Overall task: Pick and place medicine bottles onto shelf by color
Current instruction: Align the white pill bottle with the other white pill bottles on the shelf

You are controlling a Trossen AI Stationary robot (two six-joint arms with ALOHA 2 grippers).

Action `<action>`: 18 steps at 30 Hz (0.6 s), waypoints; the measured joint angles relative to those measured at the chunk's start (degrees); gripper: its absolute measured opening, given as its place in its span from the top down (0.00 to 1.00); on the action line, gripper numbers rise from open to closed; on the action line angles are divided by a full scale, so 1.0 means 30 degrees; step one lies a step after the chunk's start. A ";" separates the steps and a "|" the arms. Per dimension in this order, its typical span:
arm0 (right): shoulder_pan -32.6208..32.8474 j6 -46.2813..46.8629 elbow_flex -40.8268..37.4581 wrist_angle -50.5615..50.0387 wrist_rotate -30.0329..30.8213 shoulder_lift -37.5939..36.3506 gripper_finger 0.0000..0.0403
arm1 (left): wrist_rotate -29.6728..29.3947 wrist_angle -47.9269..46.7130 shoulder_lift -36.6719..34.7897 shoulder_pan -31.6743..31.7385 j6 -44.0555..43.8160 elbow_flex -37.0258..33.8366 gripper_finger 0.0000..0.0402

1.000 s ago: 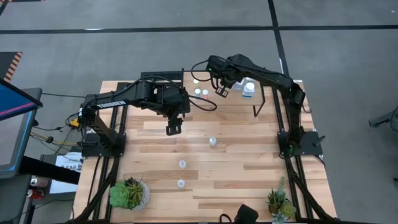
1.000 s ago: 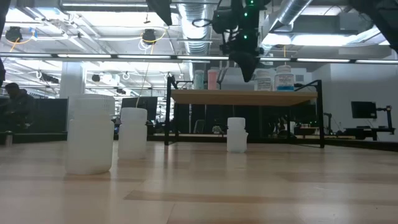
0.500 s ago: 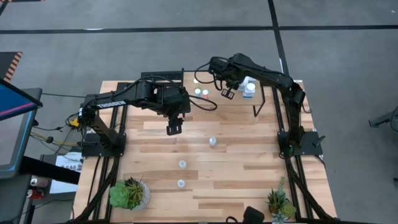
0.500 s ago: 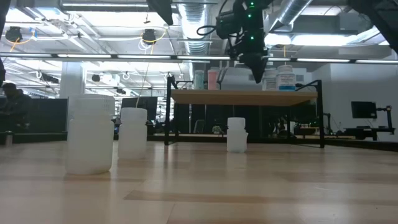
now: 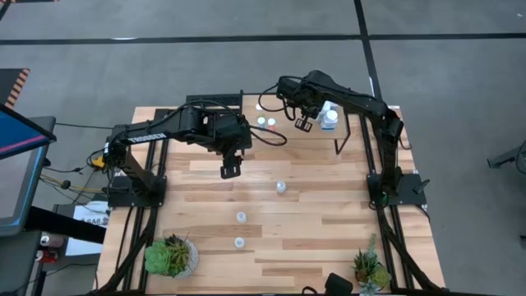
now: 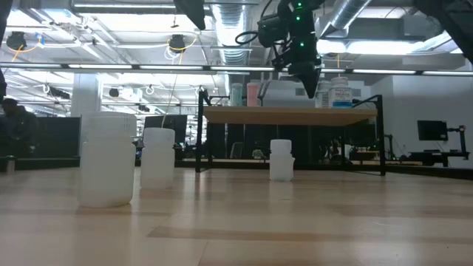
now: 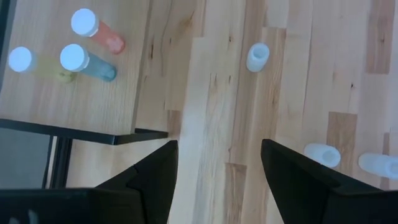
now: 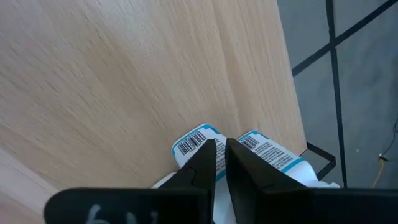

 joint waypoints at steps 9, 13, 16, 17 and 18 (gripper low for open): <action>-0.0270 -0.0448 0.0000 0.0007 -0.0011 -0.0005 0.86 | 0.0007 -0.0007 0.0000 0.0000 -0.0152 0.0000 0.46; -0.0255 -0.0962 0.0000 -0.0002 -0.0021 -0.0012 0.86 | 0.0007 -0.0008 0.0000 0.0001 -0.0152 0.0000 0.46; -0.0240 -0.1078 -0.0007 0.0005 -0.0021 -0.0012 0.86 | 0.0002 -0.0015 0.0000 0.0007 -0.0152 0.0000 0.46; -0.0248 -0.1072 -0.0007 0.0008 -0.0021 -0.0028 0.86 | 0.0005 -0.0015 0.0000 0.0004 -0.0152 0.0000 0.46; -0.0272 -0.1071 -0.0024 0.0012 -0.0021 -0.0114 0.86 | 0.0004 -0.0015 0.0000 0.0007 -0.0152 0.0000 0.46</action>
